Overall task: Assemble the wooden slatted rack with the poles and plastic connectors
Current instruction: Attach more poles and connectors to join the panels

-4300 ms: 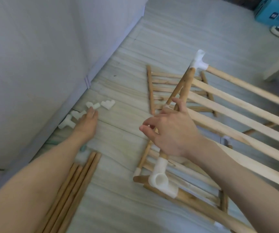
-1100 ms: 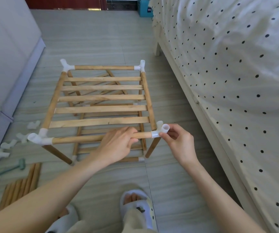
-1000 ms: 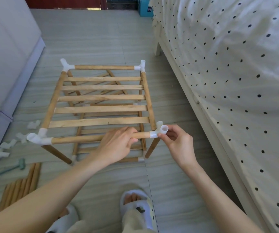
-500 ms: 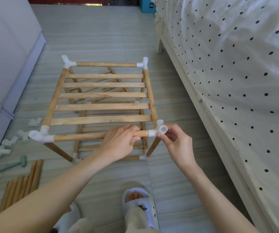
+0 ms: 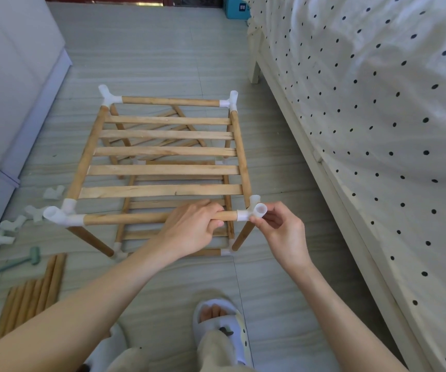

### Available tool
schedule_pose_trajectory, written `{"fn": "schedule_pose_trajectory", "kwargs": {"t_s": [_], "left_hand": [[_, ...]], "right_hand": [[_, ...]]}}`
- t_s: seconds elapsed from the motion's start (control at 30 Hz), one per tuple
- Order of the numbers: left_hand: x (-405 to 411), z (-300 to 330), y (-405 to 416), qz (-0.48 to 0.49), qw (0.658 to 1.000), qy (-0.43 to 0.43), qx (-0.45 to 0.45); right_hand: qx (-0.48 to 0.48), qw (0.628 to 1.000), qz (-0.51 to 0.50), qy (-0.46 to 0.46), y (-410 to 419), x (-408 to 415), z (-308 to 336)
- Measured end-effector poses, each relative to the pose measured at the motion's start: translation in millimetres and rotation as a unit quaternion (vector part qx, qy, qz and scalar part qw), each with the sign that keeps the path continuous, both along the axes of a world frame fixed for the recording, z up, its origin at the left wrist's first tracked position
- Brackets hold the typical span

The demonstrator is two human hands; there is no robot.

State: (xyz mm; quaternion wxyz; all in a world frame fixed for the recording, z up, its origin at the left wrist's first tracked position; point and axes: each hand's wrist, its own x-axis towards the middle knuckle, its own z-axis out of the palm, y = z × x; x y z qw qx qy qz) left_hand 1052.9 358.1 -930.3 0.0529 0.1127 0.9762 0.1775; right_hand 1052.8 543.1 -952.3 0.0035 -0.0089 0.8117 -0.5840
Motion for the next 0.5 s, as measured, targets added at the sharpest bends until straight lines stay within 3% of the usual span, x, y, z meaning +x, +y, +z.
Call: {"fn": "schedule_pose_trajectory", "kwargs": {"t_s": [0.13, 0.37, 0.5], "left_hand": [[0.0, 0.6, -0.3, 0.003, 1.000, -0.007, 0.011], [-5.5, -5.1, -11.3, -0.048, 0.998, -0.018, 0.026], [-2.2, -2.9, -39.5, -0.068, 0.996, -0.051, -0.026]], "right_hand": [[-0.042, 0.999, -0.008, -0.011, -3.4, 3.5, -2.8], [-0.022, 0.999, -0.004, -0.023, -2.9, 6.0, 2.9], [-0.025, 0.998, 0.045, -0.031, -15.5, 25.6, 2.2]]}}
